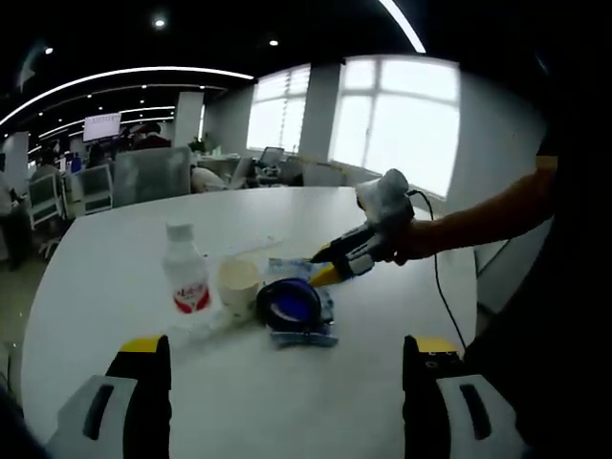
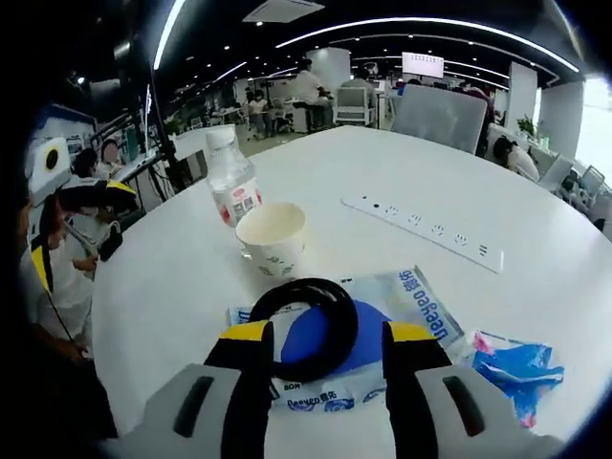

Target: Arrange the tabletop items into an orderly group along one side of the table until the central work area is clear of visible clutter.

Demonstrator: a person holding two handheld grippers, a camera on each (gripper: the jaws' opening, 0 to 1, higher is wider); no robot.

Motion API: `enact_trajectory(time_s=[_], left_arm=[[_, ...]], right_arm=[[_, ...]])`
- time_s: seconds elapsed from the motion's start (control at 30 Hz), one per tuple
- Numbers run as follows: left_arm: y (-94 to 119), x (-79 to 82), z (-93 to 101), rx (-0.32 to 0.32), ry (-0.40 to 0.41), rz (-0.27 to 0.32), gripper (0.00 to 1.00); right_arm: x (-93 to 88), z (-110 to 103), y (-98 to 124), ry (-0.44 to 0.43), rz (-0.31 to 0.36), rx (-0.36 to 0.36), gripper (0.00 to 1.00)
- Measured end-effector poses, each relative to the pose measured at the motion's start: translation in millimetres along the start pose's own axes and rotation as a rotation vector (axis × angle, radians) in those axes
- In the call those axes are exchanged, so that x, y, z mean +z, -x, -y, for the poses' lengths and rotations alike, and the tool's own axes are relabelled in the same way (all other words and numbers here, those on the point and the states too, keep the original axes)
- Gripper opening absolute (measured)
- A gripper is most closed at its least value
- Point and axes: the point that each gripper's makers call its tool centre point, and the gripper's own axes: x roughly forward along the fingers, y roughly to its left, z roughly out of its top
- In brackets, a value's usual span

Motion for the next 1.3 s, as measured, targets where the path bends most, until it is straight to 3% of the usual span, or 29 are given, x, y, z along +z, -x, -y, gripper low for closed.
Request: enact_trajectory(time_s=[0.2, 0.47, 0.7, 0.8, 1.3], left_arm=[[-1, -2.6, 1.6, 0.002, -0.002, -0.005, 1.0], [1, -2.6, 3.3, 0.005, -0.008, -0.003, 1.0], [2, -5.8, 5.4, 0.005, 0.004, 0.0, 0.99], [3, -8.5, 5.4, 0.003, -0.003, -0.009, 0.99], [4, -11.4, 0.0, 0.009, -0.004, -0.012, 0.99]], right_arm=[[-11.7, 2, -10, -0.018, -0.036, -0.042, 0.34], [-16.0, 6, -27, -0.08, -0.059, -0.08, 0.27], [-20.8, 6, -35, -0.086, -0.089, -0.127, 0.23], [-21.5, 8, -33, -0.088, -0.093, -0.17, 0.15], [-33.1, 5, -41, -0.11, -0.141, -0.217, 0.14]])
